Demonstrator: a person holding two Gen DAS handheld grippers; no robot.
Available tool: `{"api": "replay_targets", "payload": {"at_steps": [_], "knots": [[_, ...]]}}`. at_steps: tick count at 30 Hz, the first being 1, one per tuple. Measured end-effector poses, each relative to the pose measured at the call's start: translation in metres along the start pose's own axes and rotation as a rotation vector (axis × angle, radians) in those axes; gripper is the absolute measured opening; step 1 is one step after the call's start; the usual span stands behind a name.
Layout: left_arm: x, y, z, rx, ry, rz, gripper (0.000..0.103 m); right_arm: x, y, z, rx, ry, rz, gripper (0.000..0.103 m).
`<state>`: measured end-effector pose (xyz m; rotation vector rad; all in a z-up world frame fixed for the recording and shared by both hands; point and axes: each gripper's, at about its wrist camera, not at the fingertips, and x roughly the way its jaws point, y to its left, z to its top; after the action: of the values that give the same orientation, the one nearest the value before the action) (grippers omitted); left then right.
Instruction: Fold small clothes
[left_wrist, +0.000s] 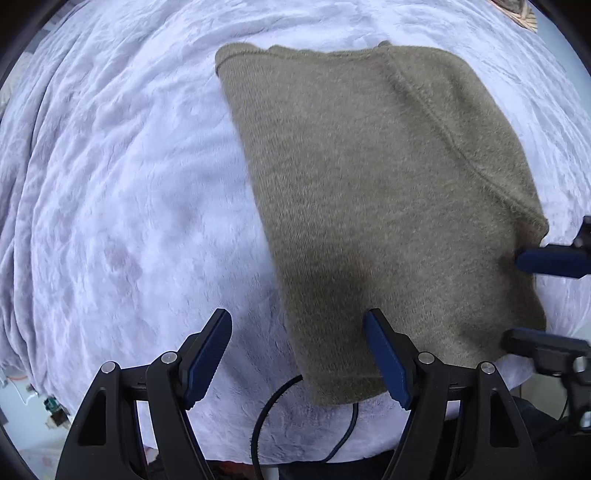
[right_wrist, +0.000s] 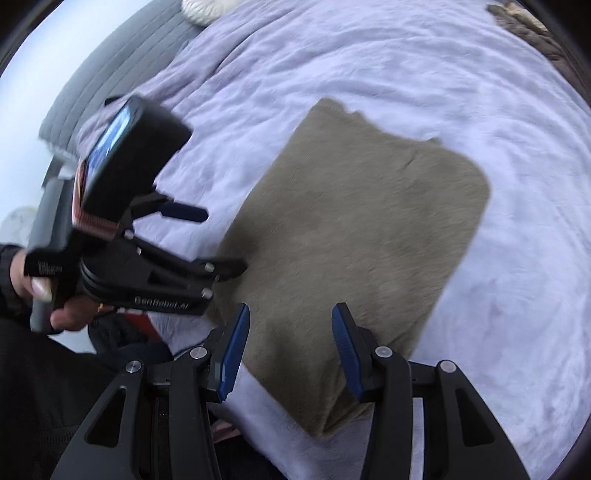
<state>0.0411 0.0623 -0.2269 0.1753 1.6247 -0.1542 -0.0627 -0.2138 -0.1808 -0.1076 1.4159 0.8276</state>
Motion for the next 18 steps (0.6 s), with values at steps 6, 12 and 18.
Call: {"api": "replay_targets", "payload": {"at_steps": [6, 12, 18], "knots": [[0.031, -0.004, -0.019, -0.019, 0.045, 0.01, 0.076, 0.049, -0.027, -0.022, 0.061, 0.118, -0.06, 0.049], [0.009, -0.012, -0.012, 0.065, -0.017, 0.061, 0.076, 0.02, -0.013, -0.008, 0.023, 0.036, -0.088, 0.05], [0.011, 0.001, -0.003, 0.097, 0.003, 0.064, 0.076, 0.035, -0.029, 0.019, 0.11, 0.025, -0.163, 0.05]]}}
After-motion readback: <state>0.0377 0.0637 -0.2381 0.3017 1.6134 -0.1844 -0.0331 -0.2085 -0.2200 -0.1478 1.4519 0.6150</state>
